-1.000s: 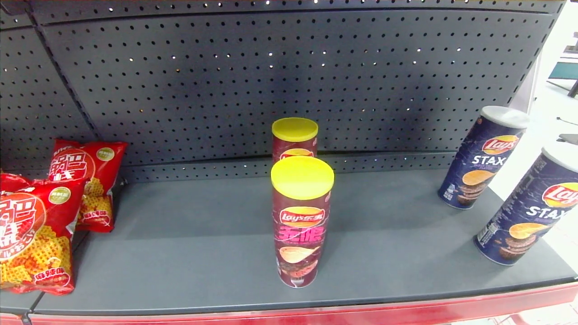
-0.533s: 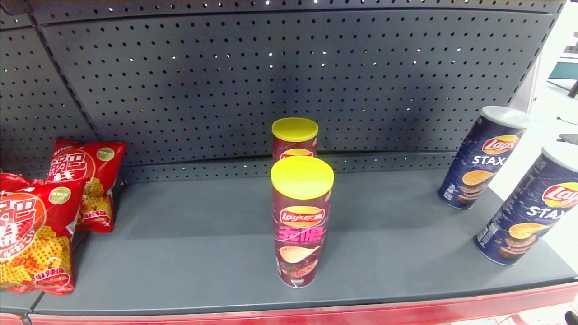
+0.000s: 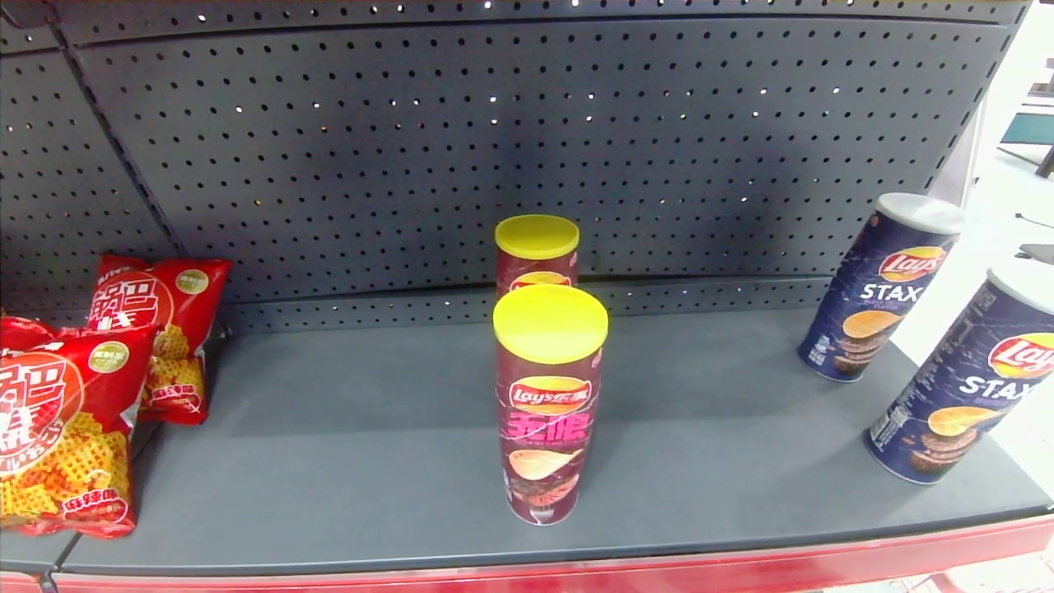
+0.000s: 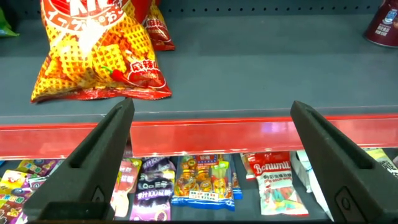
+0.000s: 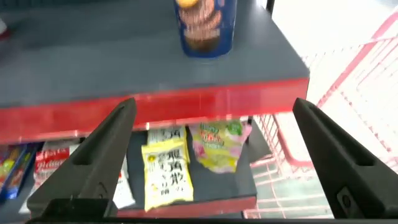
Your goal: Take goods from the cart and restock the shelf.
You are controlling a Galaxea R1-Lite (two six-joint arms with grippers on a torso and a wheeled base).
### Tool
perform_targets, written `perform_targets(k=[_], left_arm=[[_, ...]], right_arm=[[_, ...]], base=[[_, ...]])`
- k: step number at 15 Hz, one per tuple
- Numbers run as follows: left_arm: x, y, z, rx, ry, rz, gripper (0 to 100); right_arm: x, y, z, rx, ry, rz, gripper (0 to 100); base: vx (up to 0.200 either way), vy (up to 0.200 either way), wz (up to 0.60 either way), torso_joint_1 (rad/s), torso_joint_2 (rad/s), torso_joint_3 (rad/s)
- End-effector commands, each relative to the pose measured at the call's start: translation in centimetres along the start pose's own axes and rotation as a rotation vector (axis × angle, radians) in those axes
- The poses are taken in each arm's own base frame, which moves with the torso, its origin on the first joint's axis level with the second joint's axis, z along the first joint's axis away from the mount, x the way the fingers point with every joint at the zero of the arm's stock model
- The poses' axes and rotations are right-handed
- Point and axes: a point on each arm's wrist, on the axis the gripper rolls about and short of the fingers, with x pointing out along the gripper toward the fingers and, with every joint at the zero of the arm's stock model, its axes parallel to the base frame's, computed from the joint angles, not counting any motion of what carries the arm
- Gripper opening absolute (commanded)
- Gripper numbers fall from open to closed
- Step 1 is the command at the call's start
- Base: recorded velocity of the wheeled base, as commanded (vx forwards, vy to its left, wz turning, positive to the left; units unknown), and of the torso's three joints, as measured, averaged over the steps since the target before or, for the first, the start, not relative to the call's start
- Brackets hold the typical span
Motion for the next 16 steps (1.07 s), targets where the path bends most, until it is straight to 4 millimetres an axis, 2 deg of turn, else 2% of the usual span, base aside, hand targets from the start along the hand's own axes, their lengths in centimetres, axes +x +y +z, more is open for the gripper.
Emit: perform_targets(k=[1, 16], left_arm=[[0.02, 0.0, -0.03, 0.0, 0.002, 0.002, 100], [0.01, 0.0, -0.01, 0.0, 0.002, 0.002, 100]], right_arm=[[-0.31, -0.03, -0.06, 0.004, -0.051, 0.005, 100], [-0.31, -0.03, -0.14, -0.021, -0.043, 0.006, 100]], base=[[0.0, 0.0, 0.0, 0.0, 0.0, 0.0], [0.0, 0.0, 0.0, 0.0, 0.0, 0.0]])
